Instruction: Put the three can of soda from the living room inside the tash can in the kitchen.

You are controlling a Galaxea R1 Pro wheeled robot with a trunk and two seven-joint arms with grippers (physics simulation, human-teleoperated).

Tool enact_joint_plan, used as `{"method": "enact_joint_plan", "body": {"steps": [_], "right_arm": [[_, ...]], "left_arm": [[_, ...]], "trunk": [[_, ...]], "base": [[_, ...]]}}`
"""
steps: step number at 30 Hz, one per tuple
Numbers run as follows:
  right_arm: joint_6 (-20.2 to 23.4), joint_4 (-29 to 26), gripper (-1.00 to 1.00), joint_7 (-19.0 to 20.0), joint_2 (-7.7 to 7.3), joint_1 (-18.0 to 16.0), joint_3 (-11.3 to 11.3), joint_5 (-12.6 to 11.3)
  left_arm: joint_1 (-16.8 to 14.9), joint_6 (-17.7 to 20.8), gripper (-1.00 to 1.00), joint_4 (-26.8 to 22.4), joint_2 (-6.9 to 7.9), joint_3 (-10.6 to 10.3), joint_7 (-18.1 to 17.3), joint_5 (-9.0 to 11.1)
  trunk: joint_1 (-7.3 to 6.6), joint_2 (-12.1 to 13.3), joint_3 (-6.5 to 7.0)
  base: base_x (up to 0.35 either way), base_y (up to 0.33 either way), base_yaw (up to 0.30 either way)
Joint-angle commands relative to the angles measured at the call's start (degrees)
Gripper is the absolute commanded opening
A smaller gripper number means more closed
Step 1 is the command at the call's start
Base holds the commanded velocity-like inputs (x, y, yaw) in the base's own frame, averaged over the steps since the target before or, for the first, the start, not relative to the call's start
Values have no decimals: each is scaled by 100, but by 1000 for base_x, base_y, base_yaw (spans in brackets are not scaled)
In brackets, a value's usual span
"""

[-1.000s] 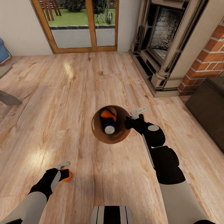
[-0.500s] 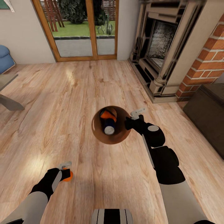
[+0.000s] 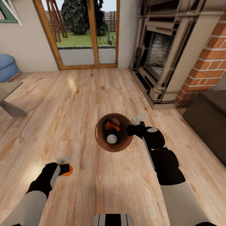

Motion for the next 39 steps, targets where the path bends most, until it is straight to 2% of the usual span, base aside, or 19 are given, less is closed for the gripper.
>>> {"method": "enact_joint_plan", "body": {"steps": [1,2,5,8,12,14,15,16,21,27,31,34,39], "right_arm": [[30,-236,-100,32,0,-2,-4,-69],[121,-215,-100,-8,-3,-3,-8,-69],[397,-196,-100,-156,-8,2,-11,-69],[616,-179,-100,-360,-13,5,-8,-75],[729,-175,-100,-445,-24,6,-14,-73],[893,-175,-100,-463,-30,6,-16,-71],[947,-174,-100,-468,-32,8,-15,-71],[958,-170,-100,-476,-35,14,-11,-70],[958,-20,-100,-485,-30,38,4,-69],[958,449,-100,-739,-21,44,13,-69],[958,595,-100,-820,-14,42,14,-69],[958,780,-100,-851,-12,41,14,-76],[958,1047,-100,-867,-11,41,14,-78]], "left_arm": [[74,120,-100,-245,2,0,-8,10],[251,359,-100,-745,3,0,-40,20],[498,847,-100,-1591,5,-3,-156,28],[752,1534,-100,-2667,5,-6,-368,32],[882,2262,-100,-3632,2,-9,-707,31],[915,2369,-100,-3937,5,-26,-937,25],[925,2369,-100,-4014,9,-45,-1016,23],[944,2369,-100,-4172,30,-167,-1261,20],[960,2369,-100,-4362,61,-617,-1948,17],[961,2369,-100,-4682,72,-964,-2773,16],[962,2369,-100,-4819,80,-1042,-3022,18],[966,2369,-100,-4913,91,-1067,-3387,29],[971,2369,-100,-4965,229,-1074,-3925,50]], "trunk": [[-3,1,23],[-5,3,46],[-13,7,112],[-21,11,178],[-31,16,267],[-36,19,311],[-39,20,334],[-41,21,356],[-54,28,466],[-70,36,599],[-80,41,688],[-88,45,754],[-101,52,865]], "base": [[0,0,0],[0,0,0],[0,0,0],[0,0,0],[0,0,0],[0,0,0],[0,0,0],[0,0,0],[0,0,0],[0,0,0],[0,0,0],[0,0,0],[0,0,0]]}}
